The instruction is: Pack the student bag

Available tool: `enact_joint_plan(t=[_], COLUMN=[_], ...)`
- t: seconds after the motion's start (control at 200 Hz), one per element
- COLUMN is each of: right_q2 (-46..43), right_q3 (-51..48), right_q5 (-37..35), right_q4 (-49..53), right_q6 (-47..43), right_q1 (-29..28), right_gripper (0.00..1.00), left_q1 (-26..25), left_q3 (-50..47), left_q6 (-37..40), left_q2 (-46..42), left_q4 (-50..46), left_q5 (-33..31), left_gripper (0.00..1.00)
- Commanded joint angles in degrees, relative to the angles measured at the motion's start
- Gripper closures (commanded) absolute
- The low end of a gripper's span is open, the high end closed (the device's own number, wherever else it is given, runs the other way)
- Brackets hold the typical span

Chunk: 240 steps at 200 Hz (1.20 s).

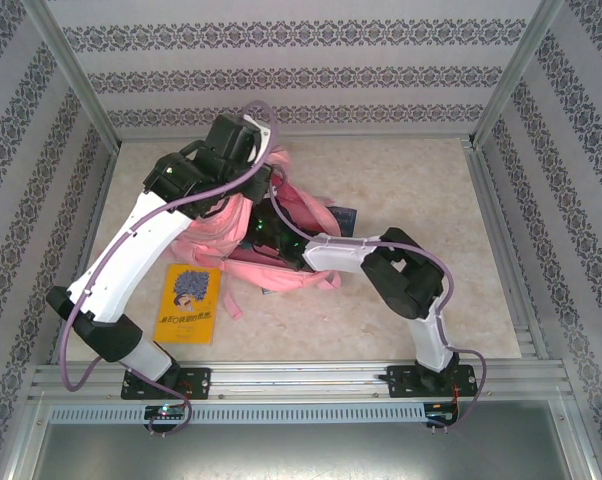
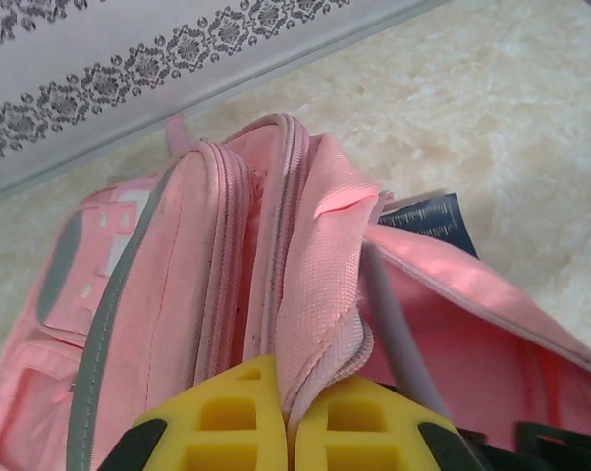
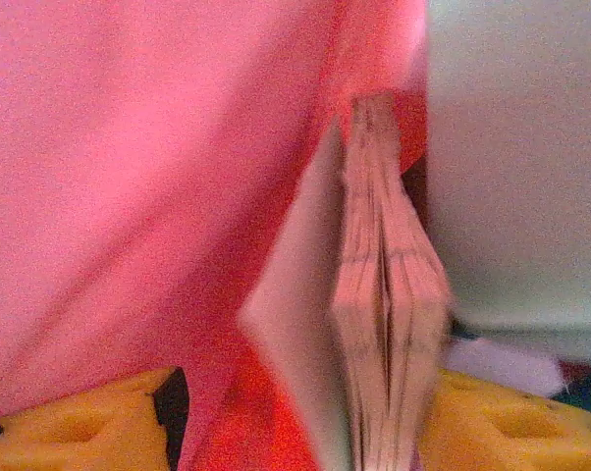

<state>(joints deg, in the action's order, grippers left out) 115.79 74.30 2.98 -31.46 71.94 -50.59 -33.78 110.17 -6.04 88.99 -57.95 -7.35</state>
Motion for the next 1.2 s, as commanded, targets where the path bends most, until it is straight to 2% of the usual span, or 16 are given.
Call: enact_joint_plan(t=[0.0, 0.15, 0.265, 0.405, 0.5, 0.63, 0.794, 0.854, 1.074, 1.124, 1.194], right_q2=[-7.0, -12.5, -17.0, -23.5, -27.0, -32.9, -37.0, -38.1, -38.8, -37.5, -34.9], right_q3=[-2.5, -8.4, -11.7, -16.6, -19.2, -24.3, -30.7, -32.0, -32.3, -31.5, -31.1], right_q5=[4.4, 5.2, 4.4, 1.0, 1.5, 1.1, 8.7, 9.3, 8.0, 8.0, 8.6], right_q4=[-5.5, -4.5, 0.9, 6.7, 9.2, 11.6, 8.1, 8.9, 17.4, 20.2, 22.5], right_q6=[-7.6, -11.5, -15.6, -20.1, -21.8, -26.0, -26.5, -26.4, -28.4, -29.3, -29.5], right_q1=[0.3, 0.5, 1.1, 2.5, 4.3, 6.5, 10.5, 11.4, 14.1, 13.9, 13.8], right_gripper=[0.33, 0.28, 0.26, 0.27, 0.30, 0.40, 0.51, 0.56, 0.85, 0.91, 0.99], left_q1=[5.4, 10.2, 13.1, 13.8, 13.8, 13.8, 13.8, 13.9, 17.1, 17.3, 17.3], left_q3=[-2.0, -5.2, -8.7, -12.8, -15.1, -19.6, -23.2, -23.2, -23.3, -23.6, -23.8], left_q6=[-4.6, -7.0, -9.1, -9.8, -9.6, -9.9, -10.2, -10.2, -11.5, -11.9, -13.2], left_q2=[-2.9, -2.9, -3.2, -3.8, -3.8, -4.4, -3.8, -3.4, -0.3, 0.8, 2.8], left_q4=[8.5, 11.9, 14.8, 17.2, 17.8, 19.5, 21.7, 22.1, 23.0, 23.2, 22.9], left_q5=[4.6, 7.8, 11.6, 13.7, 14.3, 15.8, 15.6, 15.5, 14.1, 15.4, 20.0], left_gripper=[1.00, 1.00, 1.00, 1.00, 1.00, 1.00, 1.00, 1.00, 1.00, 0.92, 0.71])
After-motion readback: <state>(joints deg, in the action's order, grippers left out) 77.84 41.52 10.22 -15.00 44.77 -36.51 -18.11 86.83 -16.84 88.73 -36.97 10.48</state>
